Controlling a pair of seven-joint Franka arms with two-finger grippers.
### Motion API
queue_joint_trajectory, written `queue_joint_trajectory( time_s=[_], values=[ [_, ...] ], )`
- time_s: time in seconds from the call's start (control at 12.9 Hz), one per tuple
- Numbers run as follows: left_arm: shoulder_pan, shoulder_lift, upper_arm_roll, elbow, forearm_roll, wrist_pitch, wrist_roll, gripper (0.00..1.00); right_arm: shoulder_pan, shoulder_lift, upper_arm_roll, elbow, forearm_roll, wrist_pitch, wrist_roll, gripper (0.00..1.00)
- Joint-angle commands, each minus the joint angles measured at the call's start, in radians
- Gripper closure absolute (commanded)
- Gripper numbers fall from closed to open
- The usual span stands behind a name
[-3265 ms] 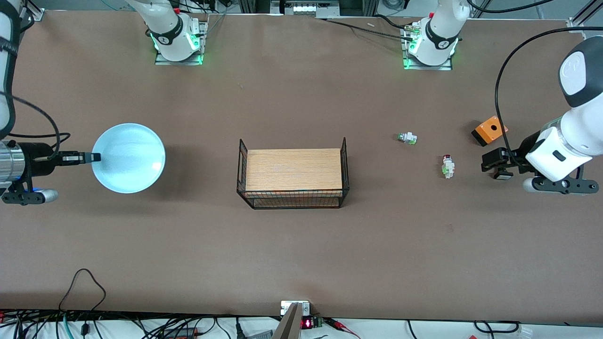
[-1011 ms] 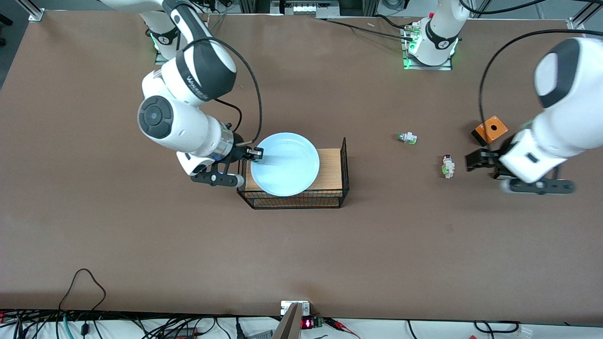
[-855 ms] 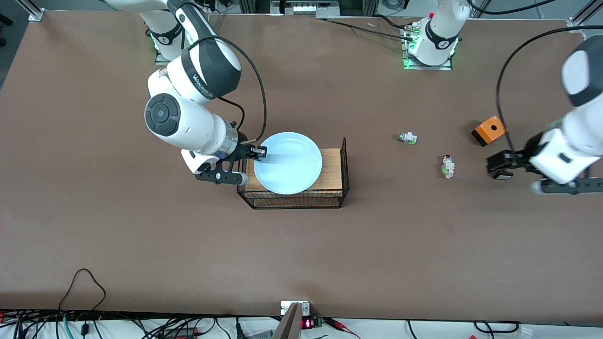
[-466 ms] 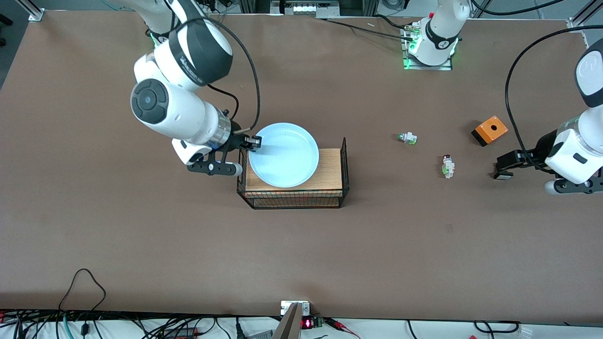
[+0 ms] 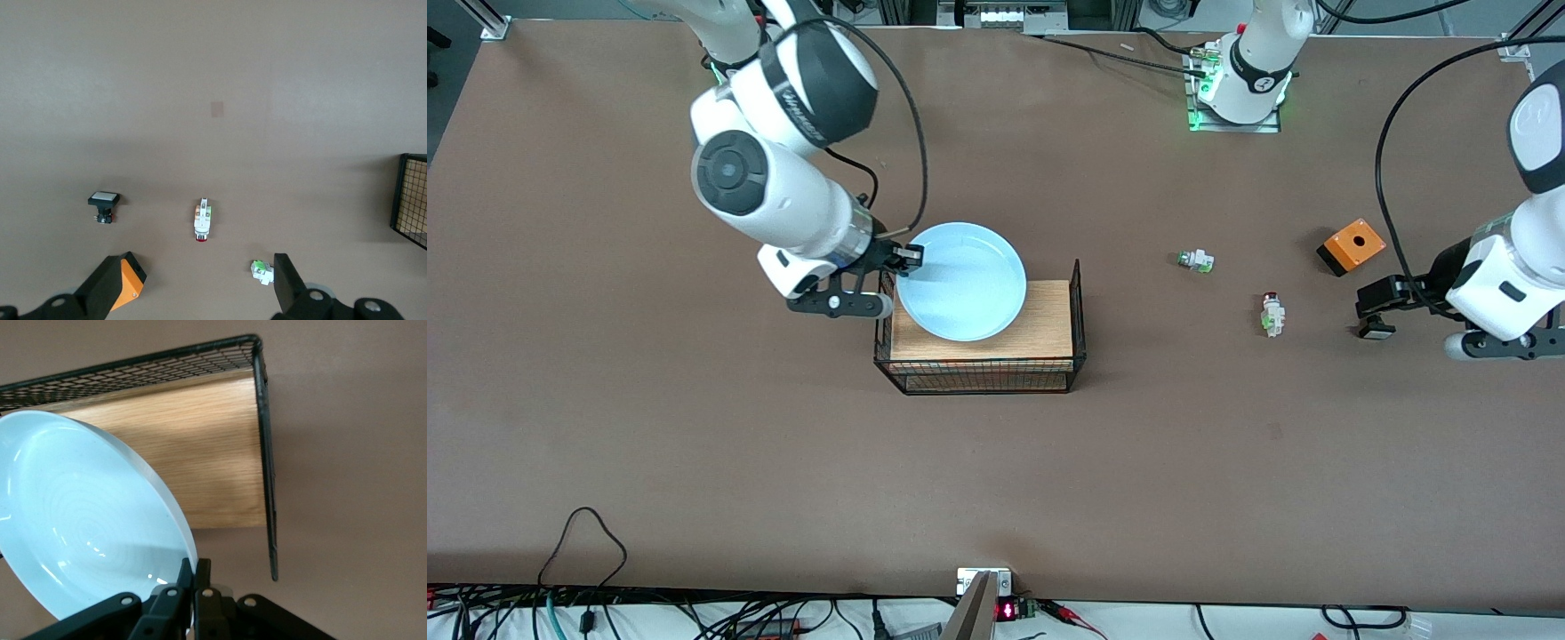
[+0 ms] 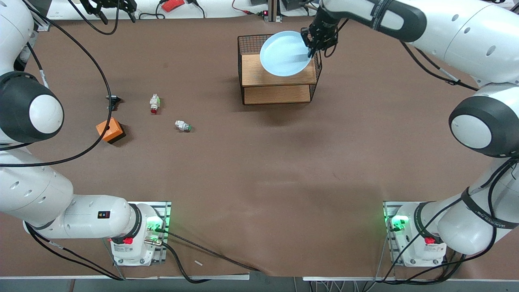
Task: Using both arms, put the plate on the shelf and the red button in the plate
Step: 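Lower the plate onto the tray while the left gripper reaches the button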
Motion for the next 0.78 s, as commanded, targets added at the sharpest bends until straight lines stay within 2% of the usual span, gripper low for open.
queue_joint_trajectory(
  time_s=[0.0,0.7],
  values=[
    [0.013,-0.021,-0.001,0.022,0.006,-0.055,0.040,0.00,0.024,0.006,-0.004,-0.040,-0.019,0.068,0.018,0.98],
    [-0.001,-0.001,-0.014,-0.016,0.015,-0.098,0.037,0.00,0.036,0.074,-0.004,-0.074,-0.042,0.203,0.015,0.96]
  ],
)
